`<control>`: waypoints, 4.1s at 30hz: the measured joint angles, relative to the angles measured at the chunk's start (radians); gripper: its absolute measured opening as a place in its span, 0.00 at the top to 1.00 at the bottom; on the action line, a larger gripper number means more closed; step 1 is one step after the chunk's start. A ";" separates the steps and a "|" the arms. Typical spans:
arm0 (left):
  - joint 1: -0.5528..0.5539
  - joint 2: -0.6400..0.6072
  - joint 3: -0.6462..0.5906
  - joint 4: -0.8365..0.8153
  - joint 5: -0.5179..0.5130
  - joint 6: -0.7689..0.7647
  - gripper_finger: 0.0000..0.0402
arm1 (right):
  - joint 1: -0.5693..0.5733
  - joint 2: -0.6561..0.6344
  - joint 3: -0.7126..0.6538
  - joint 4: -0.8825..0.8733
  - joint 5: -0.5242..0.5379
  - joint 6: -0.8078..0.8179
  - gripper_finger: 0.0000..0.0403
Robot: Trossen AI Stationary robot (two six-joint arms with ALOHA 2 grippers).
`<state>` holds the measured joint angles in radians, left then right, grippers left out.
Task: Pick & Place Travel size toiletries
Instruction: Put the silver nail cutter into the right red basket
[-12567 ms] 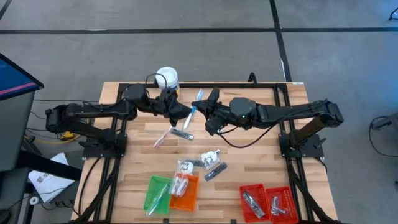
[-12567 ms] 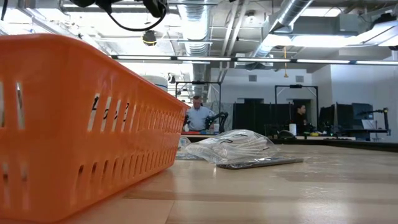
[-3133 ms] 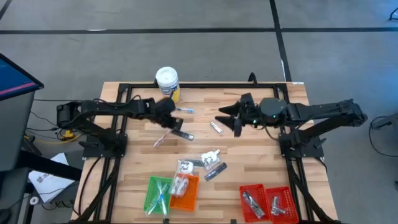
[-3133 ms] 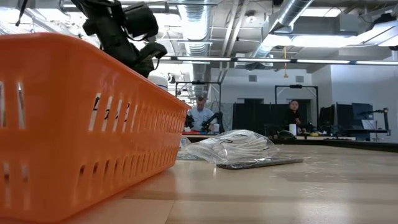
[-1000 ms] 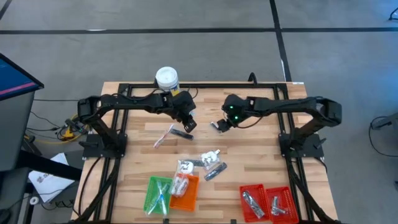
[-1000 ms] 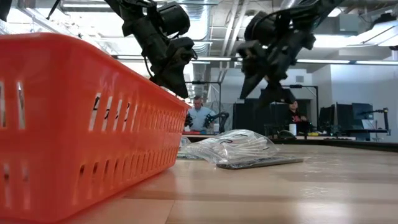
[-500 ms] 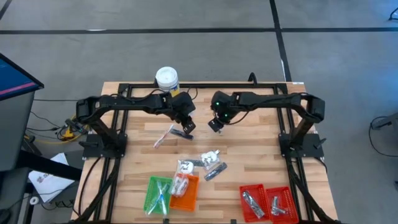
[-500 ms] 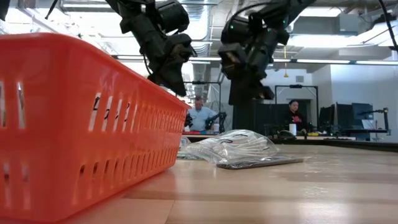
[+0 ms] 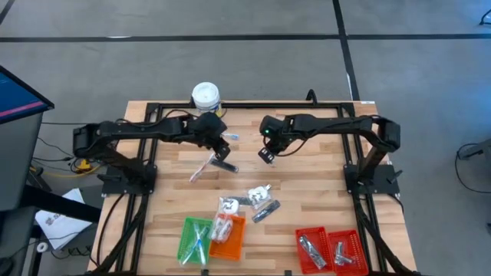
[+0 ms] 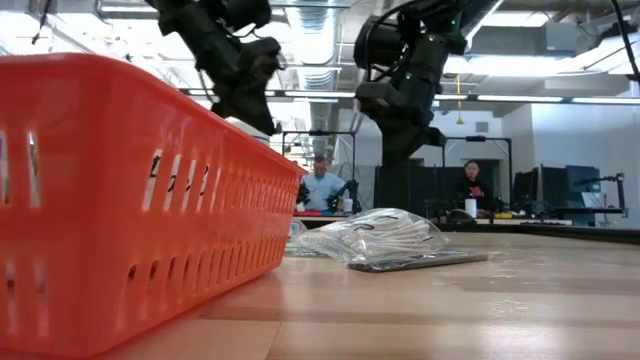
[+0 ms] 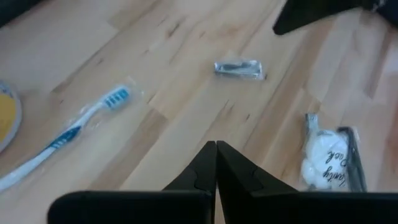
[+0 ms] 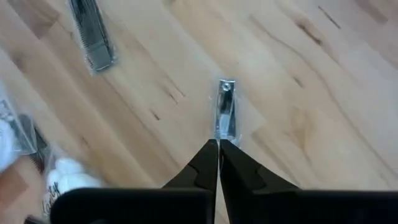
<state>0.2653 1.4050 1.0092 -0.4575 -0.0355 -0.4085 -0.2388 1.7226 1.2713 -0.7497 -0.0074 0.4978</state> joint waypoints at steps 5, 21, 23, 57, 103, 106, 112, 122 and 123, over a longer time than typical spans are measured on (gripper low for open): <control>0.000 -0.056 -0.054 0.061 -0.002 -0.045 0.99 | 0.002 0.012 0.001 0.033 -0.008 0.007 0.99; -0.002 -0.077 -0.093 0.137 0.014 -0.098 0.99 | 0.015 0.161 0.028 0.007 0.009 0.012 0.55; -0.002 -0.077 -0.093 0.141 0.014 -0.098 0.99 | 0.025 0.180 0.039 0.036 0.038 0.011 0.50; -0.002 -0.077 -0.093 0.187 0.014 -0.095 0.99 | 0.033 0.293 0.054 0.009 0.053 -0.008 0.70; -0.002 -0.077 -0.093 0.213 0.013 -0.087 0.99 | 0.036 0.149 0.050 -0.109 -0.025 -0.037 0.89; -0.002 -0.077 -0.093 0.213 0.013 -0.087 0.99 | 0.037 0.116 0.050 -0.133 -0.064 -0.028 0.89; -0.002 -0.077 -0.093 0.214 0.013 -0.095 0.99 | 0.069 0.025 0.050 -0.229 -0.075 0.023 0.89; -0.018 -0.077 -0.093 0.247 -0.003 -0.194 0.99 | 0.265 -0.189 0.000 -0.346 -0.041 0.240 0.89; -0.026 -0.077 -0.093 0.256 -0.011 -0.205 0.99 | 0.292 -0.208 -0.008 -0.363 -0.023 0.272 0.89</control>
<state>0.2390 1.3285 0.9165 -0.2018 -0.0462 -0.6132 0.0536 1.5144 1.2638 -1.1128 -0.0301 0.7694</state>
